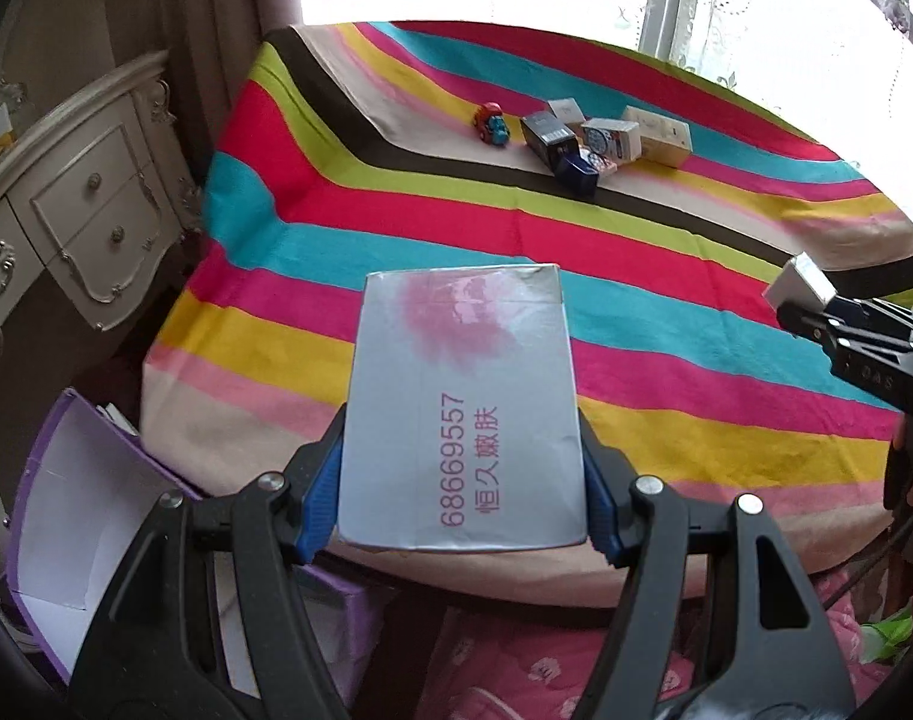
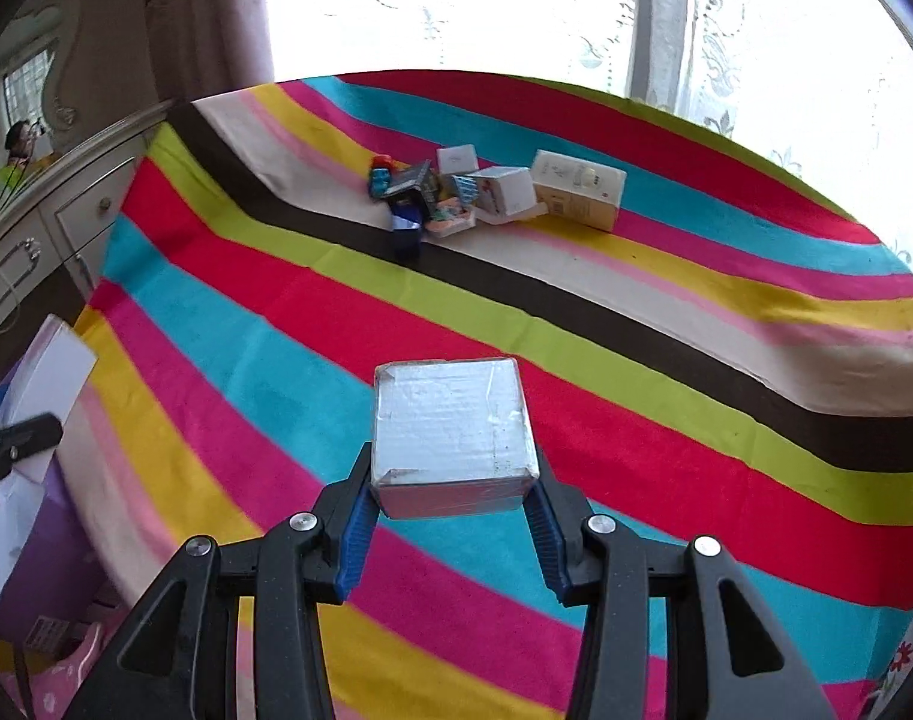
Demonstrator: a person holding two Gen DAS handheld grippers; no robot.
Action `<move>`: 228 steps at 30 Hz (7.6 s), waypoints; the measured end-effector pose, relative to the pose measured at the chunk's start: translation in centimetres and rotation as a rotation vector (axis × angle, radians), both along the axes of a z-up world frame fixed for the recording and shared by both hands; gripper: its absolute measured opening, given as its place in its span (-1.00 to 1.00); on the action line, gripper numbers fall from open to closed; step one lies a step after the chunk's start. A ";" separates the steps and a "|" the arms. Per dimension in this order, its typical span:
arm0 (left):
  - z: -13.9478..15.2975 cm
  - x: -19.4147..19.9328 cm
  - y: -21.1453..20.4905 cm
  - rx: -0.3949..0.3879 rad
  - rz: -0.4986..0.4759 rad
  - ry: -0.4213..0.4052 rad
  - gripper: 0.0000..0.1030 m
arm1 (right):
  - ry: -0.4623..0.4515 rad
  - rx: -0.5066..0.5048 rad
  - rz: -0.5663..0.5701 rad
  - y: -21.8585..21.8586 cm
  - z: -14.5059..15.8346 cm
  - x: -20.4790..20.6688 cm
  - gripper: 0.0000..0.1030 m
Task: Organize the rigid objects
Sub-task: 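Lift both held boxes and carry them over the storage box, then open both tools to drop the boxes into the storage box, then move both open tools back over the table, then grasp the blue object with the left tool while the right grasps the orange basketball-hoop toy, then carry the blue object and hoop toy over the storage box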
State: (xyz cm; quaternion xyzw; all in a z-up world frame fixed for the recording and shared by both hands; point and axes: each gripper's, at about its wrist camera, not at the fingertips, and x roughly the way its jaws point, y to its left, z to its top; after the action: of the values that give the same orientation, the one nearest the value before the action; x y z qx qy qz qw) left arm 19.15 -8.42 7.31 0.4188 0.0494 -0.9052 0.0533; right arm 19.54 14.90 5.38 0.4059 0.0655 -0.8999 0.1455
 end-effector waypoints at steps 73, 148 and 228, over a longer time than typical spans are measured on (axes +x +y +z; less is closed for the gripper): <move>-2.9 17.8 -20.1 -0.039 0.624 -0.090 0.59 | 0.008 0.066 0.949 -32.9 -0.3 18.2 0.29; -6.4 -19.4 -2.1 0.117 -0.022 -0.005 0.13 | -0.092 -0.082 0.240 -0.9 -3.2 -15.9 -0.07; 0.7 13.4 -12.8 0.007 0.297 0.025 -0.41 | 0.112 0.060 0.810 -22.3 5.7 13.8 -0.07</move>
State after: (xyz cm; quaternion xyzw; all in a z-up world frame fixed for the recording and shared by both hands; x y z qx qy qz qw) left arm 32.55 -21.24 8.04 0.3955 0.1146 -0.8924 0.1846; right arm 33.31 -7.41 11.04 0.3018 0.2543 -0.7881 0.4724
